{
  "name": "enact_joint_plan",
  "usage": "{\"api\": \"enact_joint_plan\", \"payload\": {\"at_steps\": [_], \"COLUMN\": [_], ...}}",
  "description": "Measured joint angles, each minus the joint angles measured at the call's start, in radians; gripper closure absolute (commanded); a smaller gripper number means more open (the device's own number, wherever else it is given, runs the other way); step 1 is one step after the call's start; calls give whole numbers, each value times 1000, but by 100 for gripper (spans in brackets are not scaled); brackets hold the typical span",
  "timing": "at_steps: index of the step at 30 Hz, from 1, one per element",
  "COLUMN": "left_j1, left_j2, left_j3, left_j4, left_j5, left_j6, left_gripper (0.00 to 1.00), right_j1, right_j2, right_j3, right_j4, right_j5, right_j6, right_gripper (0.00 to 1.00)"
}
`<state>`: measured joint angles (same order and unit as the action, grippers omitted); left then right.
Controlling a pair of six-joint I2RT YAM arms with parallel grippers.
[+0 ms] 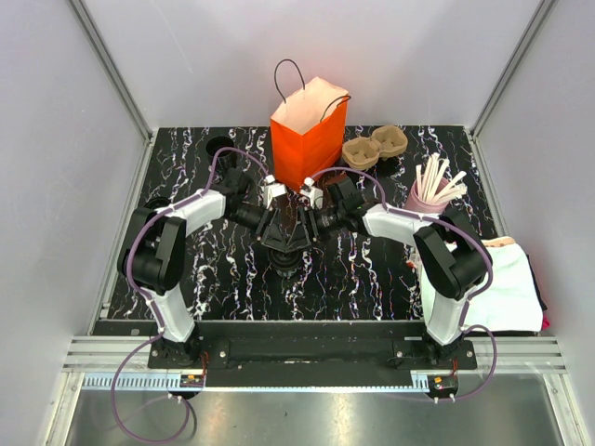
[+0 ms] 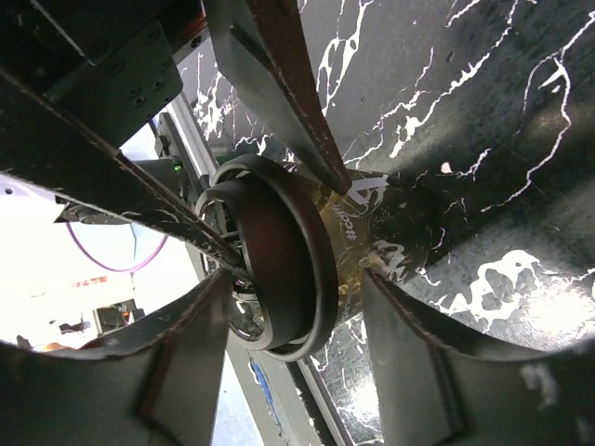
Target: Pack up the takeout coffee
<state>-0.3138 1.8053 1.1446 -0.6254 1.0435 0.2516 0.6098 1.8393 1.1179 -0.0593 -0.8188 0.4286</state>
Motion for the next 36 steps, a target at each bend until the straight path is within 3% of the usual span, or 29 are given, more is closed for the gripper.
{"api": "enact_joint_plan", "payload": {"at_steps": [6, 10, 15, 23, 30, 36], "left_j1": [2, 4, 5, 5, 7, 32], "left_j2": [-12, -23, -30, -31, -32, -14], "left_j3": [-11, -19, -24, -26, -27, -18], "left_j4": [14, 17, 23, 29, 31, 11], "left_j5": [-11, -20, -21, -24, -32, -25], "left_j6": [-7, -10, -13, -16, -21, -44], "left_gripper": [55, 55, 56, 53, 40, 34], "right_j1": [8, 11, 17, 22, 22, 25], "right_j2": [-4, -6, -10, -17, -17, -17], "right_j3": [-1, -1, -1, -1, -1, -1], "right_j4": [2, 0, -12, -18, -19, -12], "right_j5": [8, 13, 25, 28, 25, 29], "right_j6": [-12, -19, -37, -61, -63, -66], "right_gripper": [52, 42, 44, 69, 77, 82]}}
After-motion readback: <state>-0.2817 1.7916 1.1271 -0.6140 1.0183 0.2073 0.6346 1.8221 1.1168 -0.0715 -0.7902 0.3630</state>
